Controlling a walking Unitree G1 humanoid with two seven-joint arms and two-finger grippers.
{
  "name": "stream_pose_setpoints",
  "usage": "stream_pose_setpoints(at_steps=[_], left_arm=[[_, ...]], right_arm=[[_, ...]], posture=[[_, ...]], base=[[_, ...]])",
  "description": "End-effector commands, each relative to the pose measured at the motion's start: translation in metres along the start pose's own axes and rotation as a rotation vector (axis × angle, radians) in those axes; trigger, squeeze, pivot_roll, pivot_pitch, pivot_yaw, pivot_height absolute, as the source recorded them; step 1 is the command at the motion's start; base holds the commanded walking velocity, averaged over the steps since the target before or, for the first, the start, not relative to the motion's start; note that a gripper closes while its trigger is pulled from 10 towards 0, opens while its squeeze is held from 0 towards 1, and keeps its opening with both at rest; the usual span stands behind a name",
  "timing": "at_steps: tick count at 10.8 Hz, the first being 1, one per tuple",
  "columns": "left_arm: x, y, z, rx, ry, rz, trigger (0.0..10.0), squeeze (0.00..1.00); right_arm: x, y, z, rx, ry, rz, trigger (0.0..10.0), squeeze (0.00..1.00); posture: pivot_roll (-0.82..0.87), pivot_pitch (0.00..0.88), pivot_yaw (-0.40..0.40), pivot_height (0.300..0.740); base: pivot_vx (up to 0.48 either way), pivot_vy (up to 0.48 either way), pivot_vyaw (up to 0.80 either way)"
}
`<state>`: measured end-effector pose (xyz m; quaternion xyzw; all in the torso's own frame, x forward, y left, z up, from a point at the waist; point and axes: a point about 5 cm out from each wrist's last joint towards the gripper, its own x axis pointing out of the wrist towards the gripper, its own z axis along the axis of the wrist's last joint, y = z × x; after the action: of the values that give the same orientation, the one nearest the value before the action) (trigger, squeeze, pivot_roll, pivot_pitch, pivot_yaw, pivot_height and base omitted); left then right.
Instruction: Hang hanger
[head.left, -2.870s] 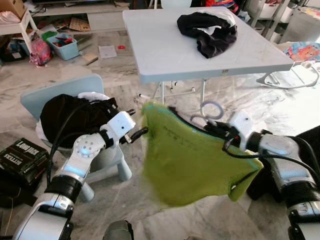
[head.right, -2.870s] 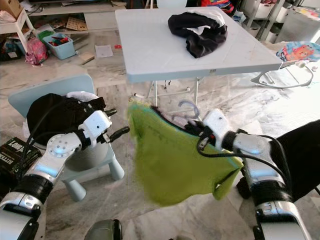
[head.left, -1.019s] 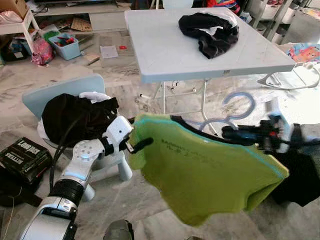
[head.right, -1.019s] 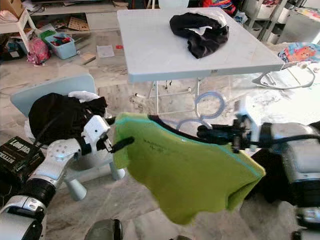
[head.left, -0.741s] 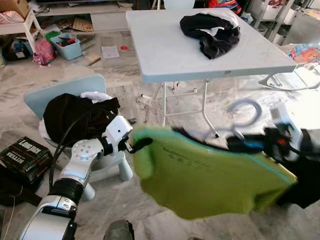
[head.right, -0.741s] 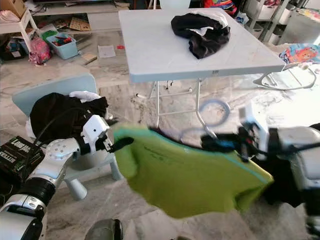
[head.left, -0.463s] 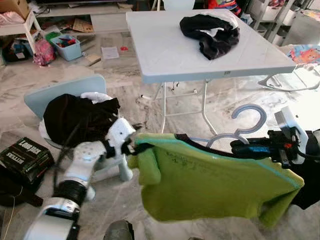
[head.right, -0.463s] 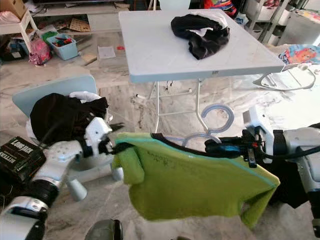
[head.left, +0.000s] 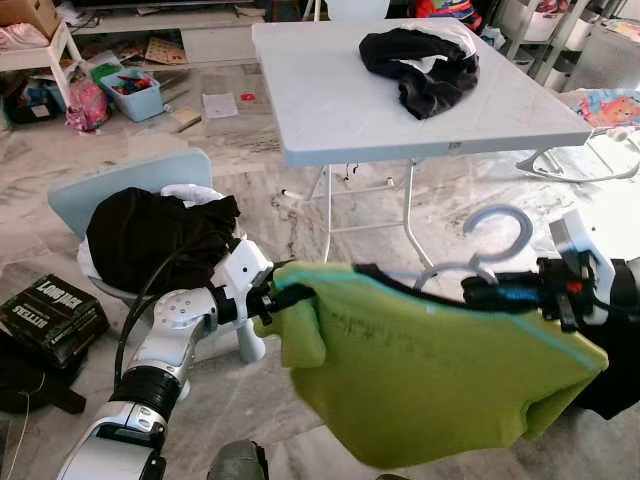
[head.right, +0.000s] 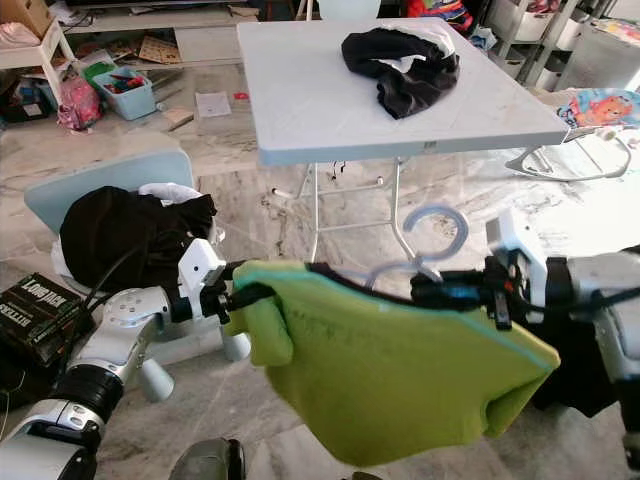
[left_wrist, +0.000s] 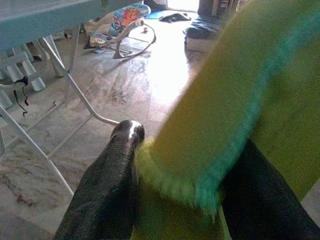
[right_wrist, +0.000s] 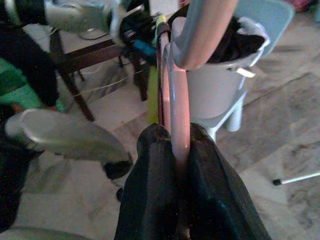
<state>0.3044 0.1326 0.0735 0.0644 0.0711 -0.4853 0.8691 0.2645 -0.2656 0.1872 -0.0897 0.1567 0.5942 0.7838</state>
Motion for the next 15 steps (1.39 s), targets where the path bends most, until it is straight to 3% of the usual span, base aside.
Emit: stream_pose_setpoints(at_steps=[1,10,13,15], left_arm=[[-0.004,0.002,0.002,0.003,0.000,-0.003,0.0,0.00],[-0.010,0.005,0.001,-0.043,-0.010,0.037,0.0,0.00],[-0.014,0.011,-0.001,-0.048,-0.011,0.115,0.0,0.00],[-0.019,0.015,-0.006,-0.095,-0.008,0.160,0.0,0.00]], right_arm=[[-0.003,-0.005,0.009,-0.040,-0.027,-0.033,0.0,0.00],[0.000,-0.016,0.014,-0.074,-0.060,-0.108,0.0,0.00],[0.000,-0.018,0.019,-0.062,-0.098,-0.114,0.0,0.00],[-0.005,-0.019,0.023,-0.040,-0.155,-0.141,0.0,0.00]], posture=[[-0.11,0.000,-0.031,0.740],[-0.11,0.000,-0.033,0.740],[-0.11,0.000,-0.035,0.740],[-0.11,0.000,-0.036,0.740]], base=[[0.000,0.000,0.00],[0.000,0.000,0.00],[0.000,0.000,0.00],[0.000,0.000,0.00]])
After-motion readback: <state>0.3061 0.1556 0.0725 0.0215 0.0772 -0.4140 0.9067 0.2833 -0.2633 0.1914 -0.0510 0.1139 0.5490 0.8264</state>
